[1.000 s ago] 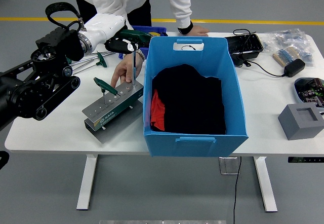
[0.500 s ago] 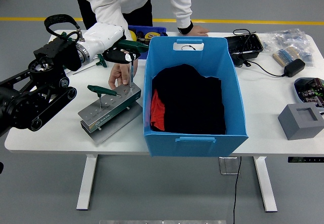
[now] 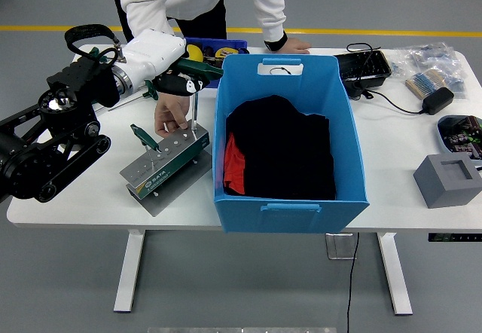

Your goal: Lift tool from toolbox,place it in box,lift tool from toolbox,place it in box

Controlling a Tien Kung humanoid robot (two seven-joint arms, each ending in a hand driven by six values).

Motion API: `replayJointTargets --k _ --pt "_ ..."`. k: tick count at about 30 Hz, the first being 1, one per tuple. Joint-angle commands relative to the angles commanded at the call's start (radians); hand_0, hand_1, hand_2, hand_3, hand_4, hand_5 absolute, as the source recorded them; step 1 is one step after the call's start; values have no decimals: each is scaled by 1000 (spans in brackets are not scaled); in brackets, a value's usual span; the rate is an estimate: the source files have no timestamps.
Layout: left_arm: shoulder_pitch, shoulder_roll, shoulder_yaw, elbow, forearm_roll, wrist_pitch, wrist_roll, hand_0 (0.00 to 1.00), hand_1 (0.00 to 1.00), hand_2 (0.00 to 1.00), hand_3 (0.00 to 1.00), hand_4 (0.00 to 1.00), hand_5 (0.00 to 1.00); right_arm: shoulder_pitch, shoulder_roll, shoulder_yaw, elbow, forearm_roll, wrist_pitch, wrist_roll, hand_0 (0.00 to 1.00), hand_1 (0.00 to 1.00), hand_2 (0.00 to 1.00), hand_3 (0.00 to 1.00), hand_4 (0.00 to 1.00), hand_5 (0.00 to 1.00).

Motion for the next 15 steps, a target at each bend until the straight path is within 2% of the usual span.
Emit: replayJointTargets --k 7,15 --pt "15 13 -8 -32 10 -1 9 41 2 2 37 677 590 -2 1 0 0 0 0 -1 675 673 722 562 788 673" --pt "2 26 -6 -48 -8 -19 16 41 2 2 38 678 589 -2 1 -2 0 0 0 -1 675 673 722 562 788 674"
